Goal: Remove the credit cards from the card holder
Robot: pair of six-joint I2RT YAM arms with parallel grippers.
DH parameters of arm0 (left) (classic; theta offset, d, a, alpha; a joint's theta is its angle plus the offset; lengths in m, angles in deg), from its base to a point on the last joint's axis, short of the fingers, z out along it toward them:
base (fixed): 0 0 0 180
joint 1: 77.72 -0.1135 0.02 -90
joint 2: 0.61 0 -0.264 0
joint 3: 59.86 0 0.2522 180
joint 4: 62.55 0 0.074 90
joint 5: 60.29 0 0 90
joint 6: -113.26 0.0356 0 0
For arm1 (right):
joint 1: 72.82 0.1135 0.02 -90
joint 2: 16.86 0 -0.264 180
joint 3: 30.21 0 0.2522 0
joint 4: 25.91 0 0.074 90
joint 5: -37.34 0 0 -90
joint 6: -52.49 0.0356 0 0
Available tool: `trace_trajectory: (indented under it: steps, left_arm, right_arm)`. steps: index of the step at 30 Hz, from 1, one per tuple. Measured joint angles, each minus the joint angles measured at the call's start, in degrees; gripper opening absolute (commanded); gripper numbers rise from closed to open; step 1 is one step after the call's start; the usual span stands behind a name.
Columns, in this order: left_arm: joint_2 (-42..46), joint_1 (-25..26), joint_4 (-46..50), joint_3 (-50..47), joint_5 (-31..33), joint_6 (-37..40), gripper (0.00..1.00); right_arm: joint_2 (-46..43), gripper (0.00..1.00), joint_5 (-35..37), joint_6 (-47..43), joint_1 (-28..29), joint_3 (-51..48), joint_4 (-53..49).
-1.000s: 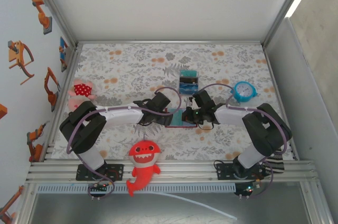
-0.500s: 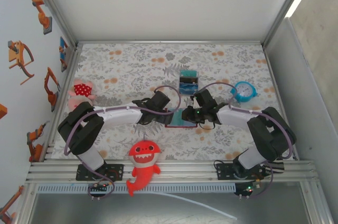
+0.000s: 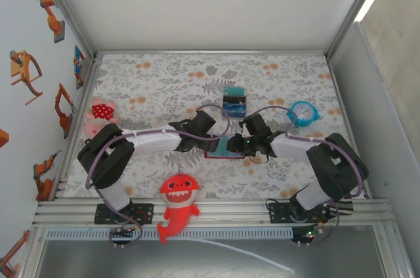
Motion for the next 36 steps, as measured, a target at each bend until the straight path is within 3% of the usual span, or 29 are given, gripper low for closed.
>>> trace_trajectory:
  steps: [36]
  left_arm:
    - [-1.20,0.02,-0.63,-0.81,-0.33,-0.74,0.99]
  right_arm:
    - [2.16,0.20,-1.90,2.54,0.00,0.00,4.63]
